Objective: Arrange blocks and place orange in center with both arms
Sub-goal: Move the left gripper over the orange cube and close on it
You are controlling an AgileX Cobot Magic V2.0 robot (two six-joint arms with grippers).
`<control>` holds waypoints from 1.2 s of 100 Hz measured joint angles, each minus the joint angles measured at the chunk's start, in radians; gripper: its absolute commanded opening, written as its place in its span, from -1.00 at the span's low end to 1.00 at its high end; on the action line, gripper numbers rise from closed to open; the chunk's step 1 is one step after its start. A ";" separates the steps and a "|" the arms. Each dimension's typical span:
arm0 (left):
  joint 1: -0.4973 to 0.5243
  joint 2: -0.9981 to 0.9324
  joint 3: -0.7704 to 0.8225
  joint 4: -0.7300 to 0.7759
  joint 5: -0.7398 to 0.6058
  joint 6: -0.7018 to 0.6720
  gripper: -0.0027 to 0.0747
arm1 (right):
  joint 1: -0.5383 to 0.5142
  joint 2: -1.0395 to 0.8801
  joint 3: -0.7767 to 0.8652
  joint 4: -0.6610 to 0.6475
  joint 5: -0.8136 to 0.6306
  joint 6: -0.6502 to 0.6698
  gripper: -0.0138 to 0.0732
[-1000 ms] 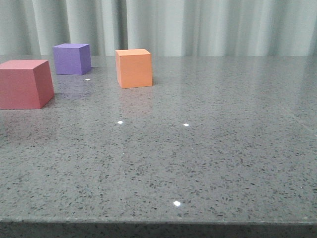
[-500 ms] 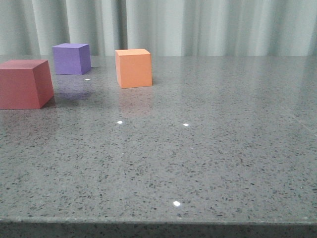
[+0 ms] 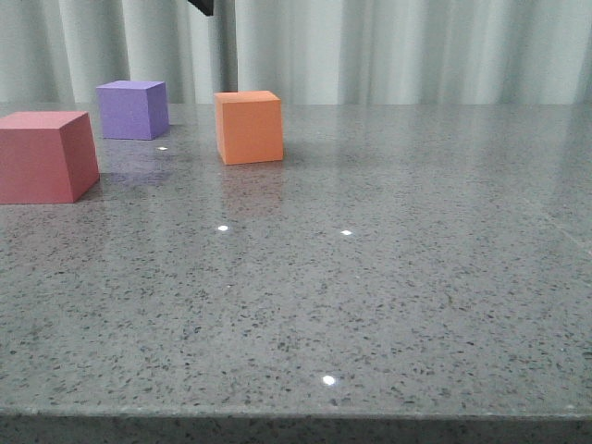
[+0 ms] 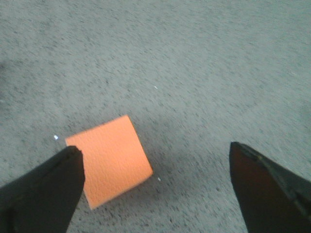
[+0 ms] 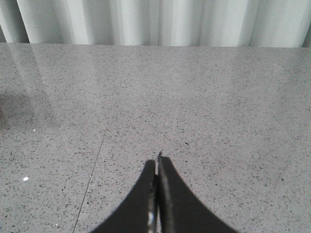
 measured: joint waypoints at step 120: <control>-0.038 0.205 -0.154 0.208 0.199 -0.250 0.53 | 0.000 0.000 0.000 0.000 0.000 0.000 -0.84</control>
